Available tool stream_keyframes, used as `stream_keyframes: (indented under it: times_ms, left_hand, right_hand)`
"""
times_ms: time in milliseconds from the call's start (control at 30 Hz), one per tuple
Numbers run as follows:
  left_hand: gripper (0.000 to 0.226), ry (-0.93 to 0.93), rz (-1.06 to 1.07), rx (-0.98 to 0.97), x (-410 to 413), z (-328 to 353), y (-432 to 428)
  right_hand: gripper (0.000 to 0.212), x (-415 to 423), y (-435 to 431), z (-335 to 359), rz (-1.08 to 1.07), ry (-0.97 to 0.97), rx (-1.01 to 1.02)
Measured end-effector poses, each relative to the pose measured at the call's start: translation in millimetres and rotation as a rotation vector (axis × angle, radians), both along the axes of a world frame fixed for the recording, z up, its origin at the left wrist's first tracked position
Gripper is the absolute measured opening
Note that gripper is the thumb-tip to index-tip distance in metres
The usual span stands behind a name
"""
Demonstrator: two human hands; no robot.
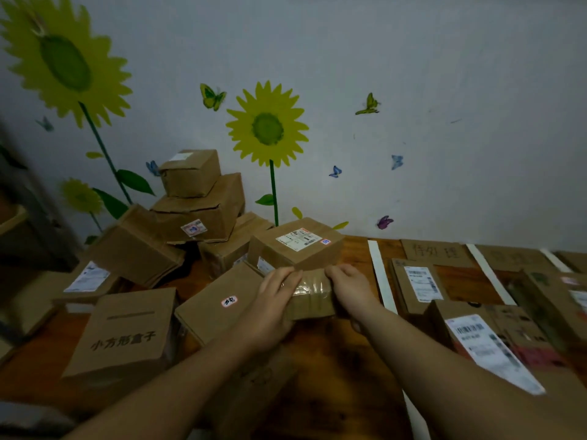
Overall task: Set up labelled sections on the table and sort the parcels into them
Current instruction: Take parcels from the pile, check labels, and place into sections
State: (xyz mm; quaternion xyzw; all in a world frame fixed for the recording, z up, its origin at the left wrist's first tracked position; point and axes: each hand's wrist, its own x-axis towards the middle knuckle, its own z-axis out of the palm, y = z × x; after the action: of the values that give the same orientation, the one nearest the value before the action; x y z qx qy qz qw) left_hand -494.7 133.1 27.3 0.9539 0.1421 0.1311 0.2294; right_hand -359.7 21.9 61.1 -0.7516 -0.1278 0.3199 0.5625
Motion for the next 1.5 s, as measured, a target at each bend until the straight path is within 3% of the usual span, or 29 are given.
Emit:
stream_keyframes:
  times_ms: [100,167,233,333,433,533,800,967,1100,1267,1367,1500]
  left_hand:
    - [0.084,-0.087,-0.036,0.086,-27,1,-8]
    - [0.098,-0.078,-0.042,-0.005,-41,10,-17]
    - [0.101,-0.132,0.096,-0.432,-52,24,-31]
    - [0.067,-0.108,0.238,-1.211,-56,48,-46]
    - [0.05,-0.084,0.189,-1.481,-61,63,-58]
    - [0.053,-0.214,0.142,-1.506,-59,78,-72]
    - [0.08,-0.379,0.009,-1.466,-32,105,-127]
    - [0.077,-0.353,-0.027,-1.377,20,118,-196]
    - [0.072,-0.368,-0.036,-1.337,70,115,-260]
    - [0.065,-0.205,-0.101,-1.328,126,105,-322]
    - [0.067,-0.039,-0.164,-1.189,149,99,-345]
    - [0.068,0.047,-0.22,-1.128,180,94,-355]
  right_hand:
    - [0.02,-29,-14,10,-0.052,-0.062,0.065]
    - [0.016,-46,-25,19,-0.103,-0.099,0.079]
    - [0.01,-60,-39,22,-0.162,-0.168,0.114]
    - [0.005,-76,-61,27,-0.217,-0.197,0.179]
    - [0.017,-82,-80,34,-0.189,-0.21,0.264]
    - [0.044,-80,-95,43,-0.134,-0.184,0.326]
    - [0.026,-44,-156,97,-0.081,-0.283,0.339]
    - [0.025,-11,-228,103,-0.157,-0.361,0.393]
    - [0.043,22,-292,89,-0.128,-0.459,0.291]
    - [0.076,55,-365,63,-0.261,-0.474,0.136]
    - [0.063,63,-399,55,-0.339,-0.438,0.137]
    - [0.045,81,-418,48,-0.356,-0.402,0.199]
